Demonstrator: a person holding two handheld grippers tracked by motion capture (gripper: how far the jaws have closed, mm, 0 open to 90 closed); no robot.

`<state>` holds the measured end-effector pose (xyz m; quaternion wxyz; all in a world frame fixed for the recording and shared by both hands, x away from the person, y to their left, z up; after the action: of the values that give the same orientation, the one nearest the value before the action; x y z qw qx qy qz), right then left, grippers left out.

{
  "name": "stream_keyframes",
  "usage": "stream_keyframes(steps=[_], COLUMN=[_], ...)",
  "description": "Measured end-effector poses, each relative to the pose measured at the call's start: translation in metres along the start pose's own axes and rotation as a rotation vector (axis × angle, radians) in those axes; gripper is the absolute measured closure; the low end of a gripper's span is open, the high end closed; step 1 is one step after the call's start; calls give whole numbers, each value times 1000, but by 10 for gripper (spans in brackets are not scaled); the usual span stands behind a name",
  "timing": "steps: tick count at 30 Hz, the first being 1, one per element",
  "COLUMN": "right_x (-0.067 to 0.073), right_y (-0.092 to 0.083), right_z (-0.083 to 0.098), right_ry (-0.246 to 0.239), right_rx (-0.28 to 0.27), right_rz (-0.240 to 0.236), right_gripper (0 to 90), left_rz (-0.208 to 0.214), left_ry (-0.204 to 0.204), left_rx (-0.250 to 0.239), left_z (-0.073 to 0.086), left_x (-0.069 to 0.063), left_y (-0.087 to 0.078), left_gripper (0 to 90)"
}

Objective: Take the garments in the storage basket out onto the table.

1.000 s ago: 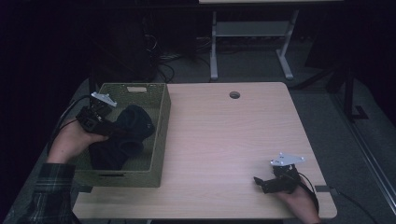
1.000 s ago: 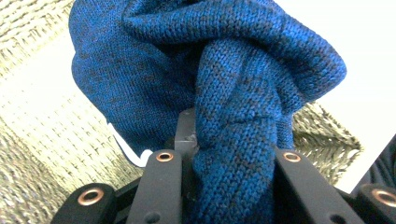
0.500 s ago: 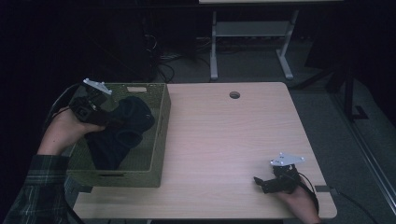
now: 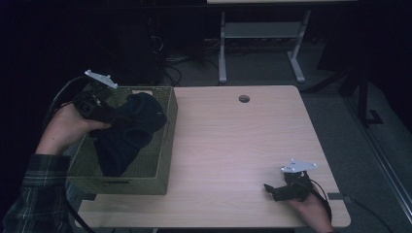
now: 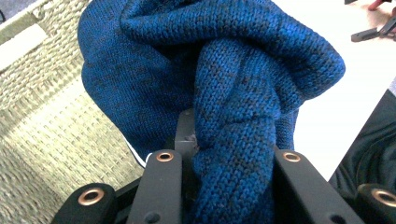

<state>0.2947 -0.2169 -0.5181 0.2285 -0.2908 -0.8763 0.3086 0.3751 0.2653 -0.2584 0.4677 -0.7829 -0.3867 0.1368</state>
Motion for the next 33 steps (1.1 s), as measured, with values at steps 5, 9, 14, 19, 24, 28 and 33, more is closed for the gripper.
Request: stream_keyframes(steps=[5,9,14,19,24,28,33], right_x=[0,0,0,0,0,0,0], right_y=[0,0,0,0,0,0,0], right_z=[0,0,0,0,0,0,0], right_ry=[0,0,0,0,0,0,0], right_rx=[0,0,1,0,0,0,-1], right_rz=[0,0,0,0,0,0,0], right_gripper=[26,26,26,26,26,26,26], left_rz=[5,10,18,21,28,31,39], left_ry=[16,29,54,71,90,99,117], left_rx=[-14,-20,-27,-38,-53,-64,-79], left_z=[-11,-21,-34,-49,-65,-76,-90], left_x=[-4,-8,-14,-21,-30,-36,-45], left_y=[-7,-12,-15,-16,-18,-19,-22], left_gripper=[725,725,726,727,728,729,731])
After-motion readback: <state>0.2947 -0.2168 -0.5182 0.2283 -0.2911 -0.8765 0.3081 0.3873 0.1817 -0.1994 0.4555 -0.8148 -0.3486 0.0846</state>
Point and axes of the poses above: each handheld gripper's, and its own axes: y roughly forward along the jaws, z roughly out of its underside, x roughly to its left, the point moved 5 cm from there along y, roughly forward along the jaws, and after that the axes turned 15 degrees about -z, right-handed, at the moved point
